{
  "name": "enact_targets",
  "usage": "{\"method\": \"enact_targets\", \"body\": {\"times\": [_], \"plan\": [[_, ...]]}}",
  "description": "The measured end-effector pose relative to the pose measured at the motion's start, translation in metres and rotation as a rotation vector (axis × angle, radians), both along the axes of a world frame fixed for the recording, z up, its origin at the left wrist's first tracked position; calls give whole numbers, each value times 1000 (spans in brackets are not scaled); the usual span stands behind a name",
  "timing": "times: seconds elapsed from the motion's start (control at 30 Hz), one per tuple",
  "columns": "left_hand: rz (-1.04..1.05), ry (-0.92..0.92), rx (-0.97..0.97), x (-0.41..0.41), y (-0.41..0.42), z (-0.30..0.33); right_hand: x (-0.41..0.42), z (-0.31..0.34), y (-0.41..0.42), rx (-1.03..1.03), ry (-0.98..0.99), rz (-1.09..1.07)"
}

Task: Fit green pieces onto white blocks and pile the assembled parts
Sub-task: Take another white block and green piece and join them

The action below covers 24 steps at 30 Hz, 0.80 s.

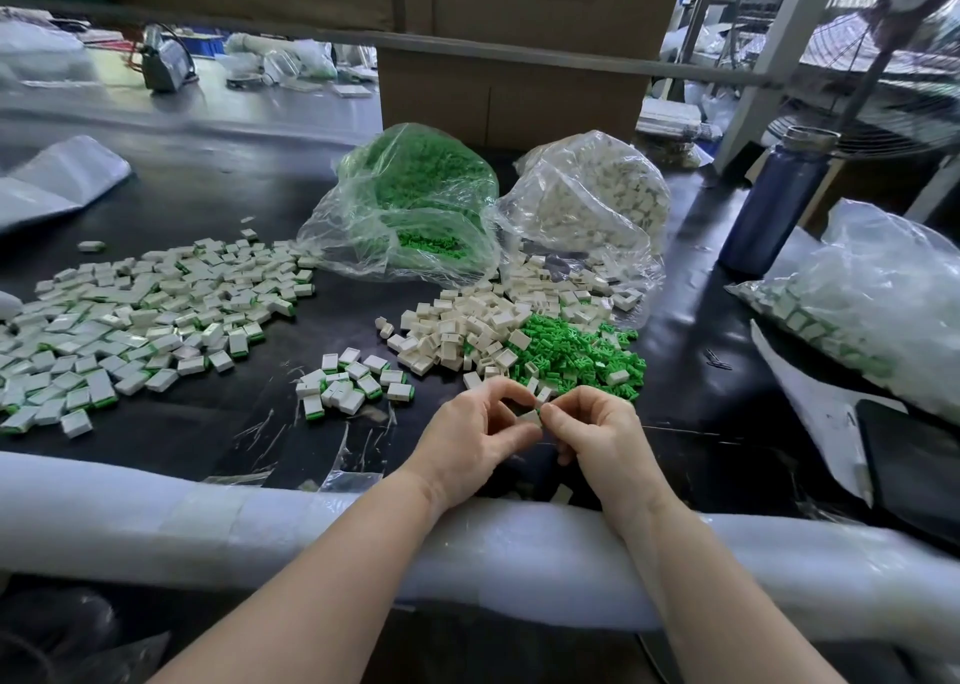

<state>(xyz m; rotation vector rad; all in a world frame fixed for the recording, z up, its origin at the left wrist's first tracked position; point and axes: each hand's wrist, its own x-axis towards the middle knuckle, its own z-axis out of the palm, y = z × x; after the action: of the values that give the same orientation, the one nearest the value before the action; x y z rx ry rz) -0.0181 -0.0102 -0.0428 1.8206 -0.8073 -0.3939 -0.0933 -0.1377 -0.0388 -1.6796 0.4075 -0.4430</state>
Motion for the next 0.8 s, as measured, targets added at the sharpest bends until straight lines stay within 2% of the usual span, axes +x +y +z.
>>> {"method": "enact_targets", "body": {"times": [0.2, 0.53, 0.8], "plan": [[69, -44, 8, 1, 0, -1, -2, 0, 0, 20, -41, 8], [-6, -4, 36, 2, 0, 1, -3, 2, 0, -22, -76, 19], [-50, -58, 138, 1, 1, 1, -2, 0, 0, -58, 11, 86]]}}
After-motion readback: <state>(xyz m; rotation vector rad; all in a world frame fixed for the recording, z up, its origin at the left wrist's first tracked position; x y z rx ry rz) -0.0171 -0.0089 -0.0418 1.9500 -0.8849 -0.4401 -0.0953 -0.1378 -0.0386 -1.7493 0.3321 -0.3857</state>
